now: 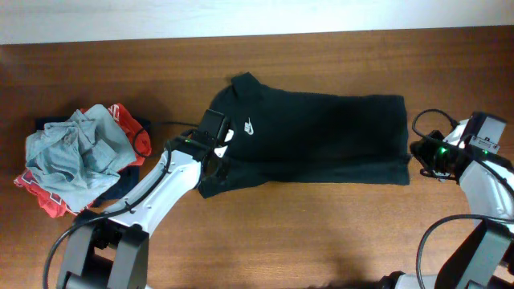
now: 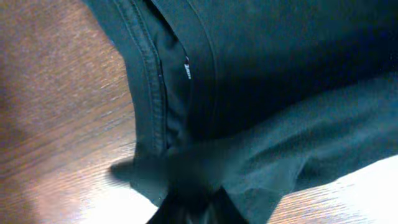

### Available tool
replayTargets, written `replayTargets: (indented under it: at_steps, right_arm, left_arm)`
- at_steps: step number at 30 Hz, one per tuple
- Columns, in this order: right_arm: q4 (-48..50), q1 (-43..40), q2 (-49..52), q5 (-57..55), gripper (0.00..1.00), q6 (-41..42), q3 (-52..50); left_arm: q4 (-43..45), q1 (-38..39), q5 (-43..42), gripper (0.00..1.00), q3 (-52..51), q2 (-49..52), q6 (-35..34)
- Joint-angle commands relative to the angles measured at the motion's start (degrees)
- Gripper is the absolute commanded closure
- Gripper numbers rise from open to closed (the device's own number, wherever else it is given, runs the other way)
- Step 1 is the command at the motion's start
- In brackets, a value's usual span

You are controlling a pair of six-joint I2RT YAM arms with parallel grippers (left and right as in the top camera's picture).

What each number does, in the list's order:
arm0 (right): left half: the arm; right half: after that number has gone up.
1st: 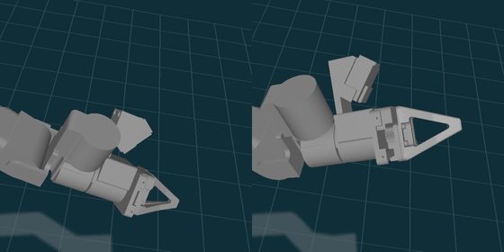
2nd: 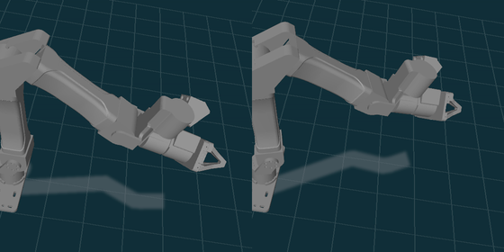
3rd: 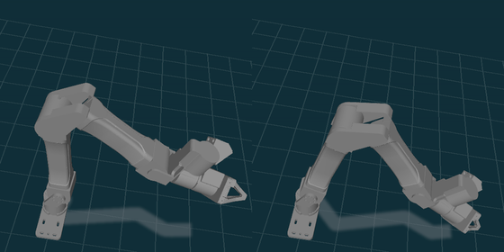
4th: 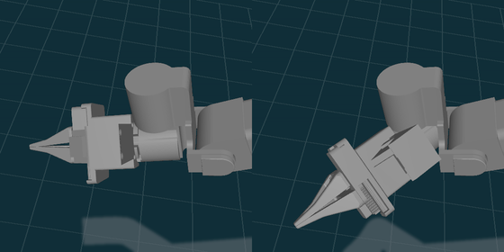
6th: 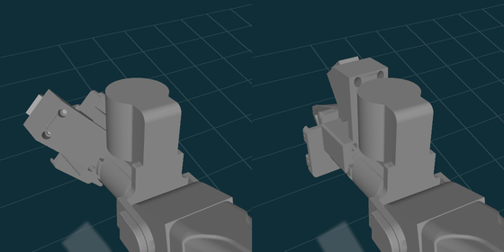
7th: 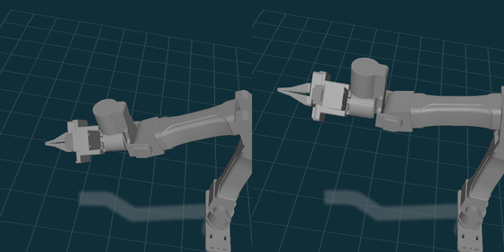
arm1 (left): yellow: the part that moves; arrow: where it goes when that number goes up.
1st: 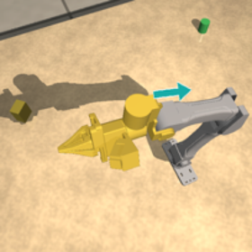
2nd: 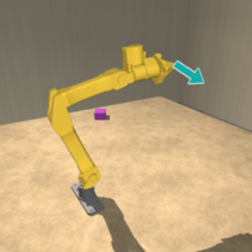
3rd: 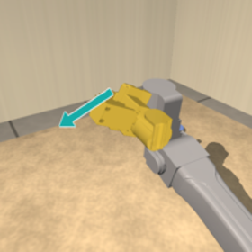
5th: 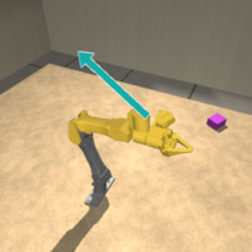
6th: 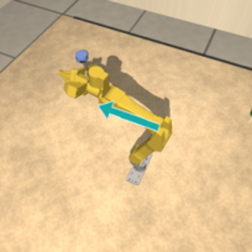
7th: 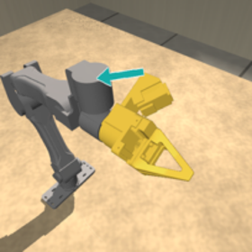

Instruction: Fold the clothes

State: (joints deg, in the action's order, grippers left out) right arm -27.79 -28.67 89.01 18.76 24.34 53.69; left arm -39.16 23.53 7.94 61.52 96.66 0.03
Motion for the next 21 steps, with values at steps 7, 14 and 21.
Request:
replayTargets:
  at_steps: [7,14,21]
  right_arm:
    - [-1.6,0.4,0.6,-1.3,0.31,0.2,0.7]
    - [-4.4,0.4,0.6,-0.9,0.29,0.1,0.7]
    - [-6.2,0.4,0.6,2.2,0.3,-1.6,0.7]
  left_arm:
    - [-0.7,-1.7,6.9,0.24,1.4,-0.2,-2.1]
    - [-5.8,-3.2,6.9,0.14,4.3,-4.0,-3.2]
    - [-5.2,-3.2,5.9,0.02,6.2,-9.0,-3.2]
